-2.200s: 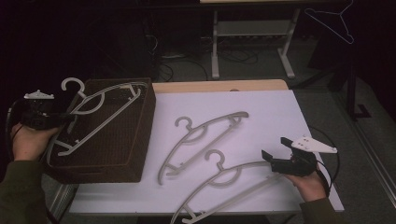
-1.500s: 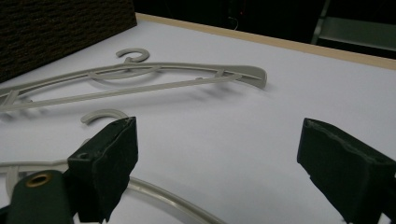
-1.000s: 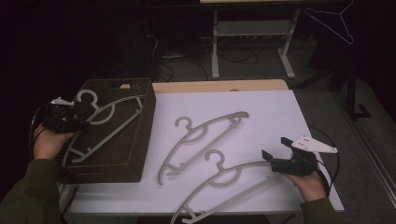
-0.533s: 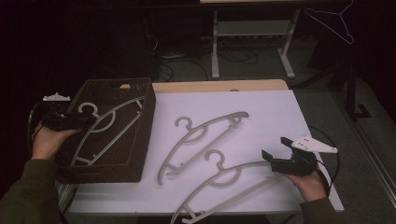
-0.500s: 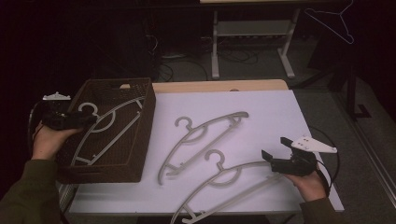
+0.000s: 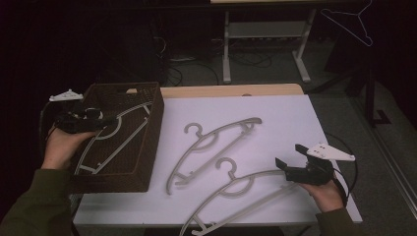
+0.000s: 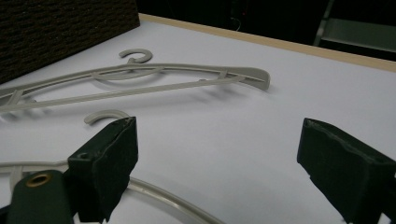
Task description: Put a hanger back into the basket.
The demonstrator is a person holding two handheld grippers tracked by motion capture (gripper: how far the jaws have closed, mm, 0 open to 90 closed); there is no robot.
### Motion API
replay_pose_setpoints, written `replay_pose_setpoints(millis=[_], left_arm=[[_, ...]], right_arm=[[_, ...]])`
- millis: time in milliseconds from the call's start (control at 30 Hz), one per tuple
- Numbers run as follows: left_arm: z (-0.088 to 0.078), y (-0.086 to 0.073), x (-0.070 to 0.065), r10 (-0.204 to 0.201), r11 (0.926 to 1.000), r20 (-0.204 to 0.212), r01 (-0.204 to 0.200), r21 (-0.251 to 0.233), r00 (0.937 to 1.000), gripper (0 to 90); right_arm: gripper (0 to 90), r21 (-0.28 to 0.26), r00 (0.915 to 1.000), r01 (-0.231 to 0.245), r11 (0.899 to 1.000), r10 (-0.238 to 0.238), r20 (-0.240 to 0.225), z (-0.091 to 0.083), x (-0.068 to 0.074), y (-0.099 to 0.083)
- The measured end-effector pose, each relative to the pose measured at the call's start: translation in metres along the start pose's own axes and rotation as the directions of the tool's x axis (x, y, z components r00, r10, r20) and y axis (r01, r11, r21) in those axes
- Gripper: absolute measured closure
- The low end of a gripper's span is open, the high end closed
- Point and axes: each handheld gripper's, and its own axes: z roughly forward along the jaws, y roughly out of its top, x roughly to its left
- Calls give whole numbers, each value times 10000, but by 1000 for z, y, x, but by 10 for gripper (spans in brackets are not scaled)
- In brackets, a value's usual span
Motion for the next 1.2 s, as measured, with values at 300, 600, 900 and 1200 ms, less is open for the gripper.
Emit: replay_pose_setpoints(millis=[300,600,900,1200], left_arm=[[6,15,-40,504,9975,811,-462,-535,9954,188],[23,20,-76,861,9947,1699,-751,-701,9817,144],[42,17,-111,1110,9914,2520,-895,-954,9613,144],[60,11,-142,1261,9889,3139,-943,-1146,9411,144]], right_arm=[[121,-34,10000,71,10000,-71,-20,0,0,1],[121,-30,9999,69,10000,-69,-93,0,1,2],[122,10,9996,167,9999,-167,-226,2,2,8],[122,61,9989,236,9997,-234,-398,6,3,12]])
